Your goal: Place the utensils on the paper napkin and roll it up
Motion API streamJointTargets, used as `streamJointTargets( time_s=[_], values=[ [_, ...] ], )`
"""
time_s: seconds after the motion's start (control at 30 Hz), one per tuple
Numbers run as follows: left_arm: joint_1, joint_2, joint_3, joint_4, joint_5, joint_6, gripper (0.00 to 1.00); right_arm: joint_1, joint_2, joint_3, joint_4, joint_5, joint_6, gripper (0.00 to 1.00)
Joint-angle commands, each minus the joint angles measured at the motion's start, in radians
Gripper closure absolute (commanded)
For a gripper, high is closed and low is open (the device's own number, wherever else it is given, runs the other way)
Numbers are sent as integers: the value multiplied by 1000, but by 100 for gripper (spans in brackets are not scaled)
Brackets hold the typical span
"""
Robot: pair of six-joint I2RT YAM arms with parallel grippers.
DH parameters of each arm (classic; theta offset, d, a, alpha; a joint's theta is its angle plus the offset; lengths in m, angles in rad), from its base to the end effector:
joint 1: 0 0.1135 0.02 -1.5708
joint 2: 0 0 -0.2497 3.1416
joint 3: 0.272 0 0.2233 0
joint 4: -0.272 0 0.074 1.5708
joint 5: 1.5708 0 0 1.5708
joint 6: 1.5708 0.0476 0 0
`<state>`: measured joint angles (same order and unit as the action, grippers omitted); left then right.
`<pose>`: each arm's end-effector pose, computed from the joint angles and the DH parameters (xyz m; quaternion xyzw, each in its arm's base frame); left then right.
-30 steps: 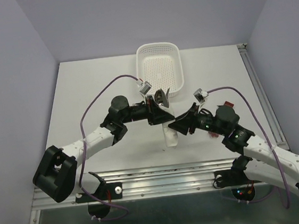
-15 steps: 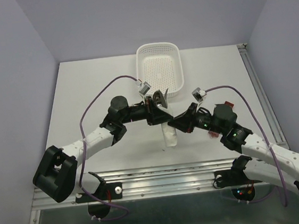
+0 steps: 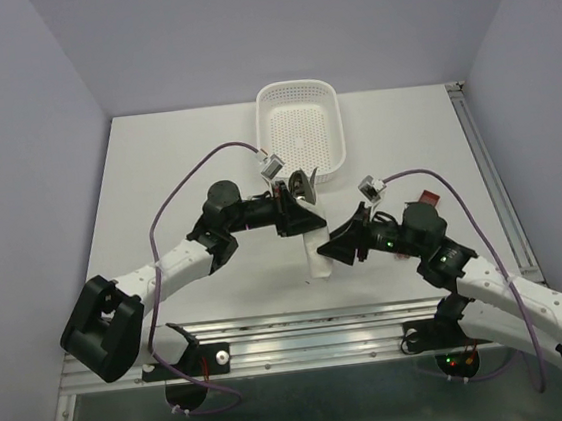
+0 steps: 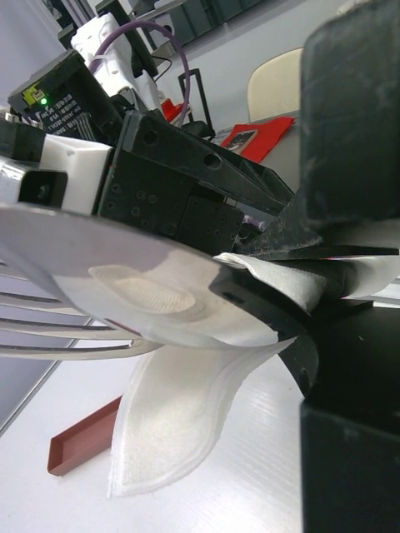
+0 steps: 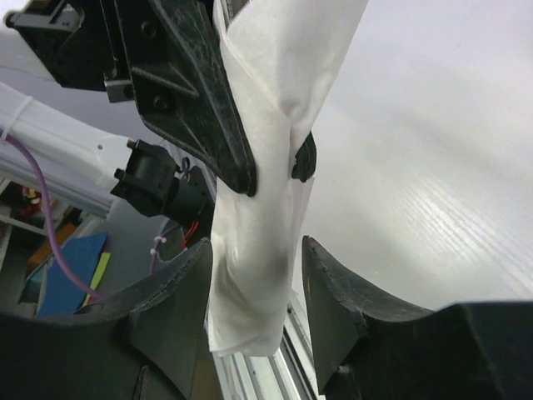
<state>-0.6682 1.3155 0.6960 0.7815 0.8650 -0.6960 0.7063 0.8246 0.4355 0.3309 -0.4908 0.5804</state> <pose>0.1898 -0.1960 0.2960 0.3112 0.5923 -0.6468 0.3659 0.1285 0.1391 0.2640 -0.2108 0.6937 0.5407 0.4266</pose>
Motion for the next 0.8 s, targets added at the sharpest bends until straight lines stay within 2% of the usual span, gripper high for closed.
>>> streamJointTargets(
  time_s=[0.0, 0.4, 0.57, 0.6, 0.7, 0.77],
  values=[
    [-7, -42, 51, 76, 31, -2, 100, 2, -4, -34, 68, -77, 9, 47],
    [-7, -32, 73, 61, 34, 1, 100, 2, 27, -107, 174, -120, 33, 50],
    [-7, -29, 80, 59, 34, 3, 100, 2, 27, -129, 217, -137, 48, 62],
    [-7, -27, 82, 58, 34, 3, 100, 2, 27, -133, 226, -135, 50, 71],
    [-7, -27, 83, 58, 34, 1, 100, 2, 25, -139, 241, -134, 52, 90],
    [-7, -29, 85, 62, 32, -2, 100, 4, 24, -141, 247, -134, 55, 96]
  ],
)
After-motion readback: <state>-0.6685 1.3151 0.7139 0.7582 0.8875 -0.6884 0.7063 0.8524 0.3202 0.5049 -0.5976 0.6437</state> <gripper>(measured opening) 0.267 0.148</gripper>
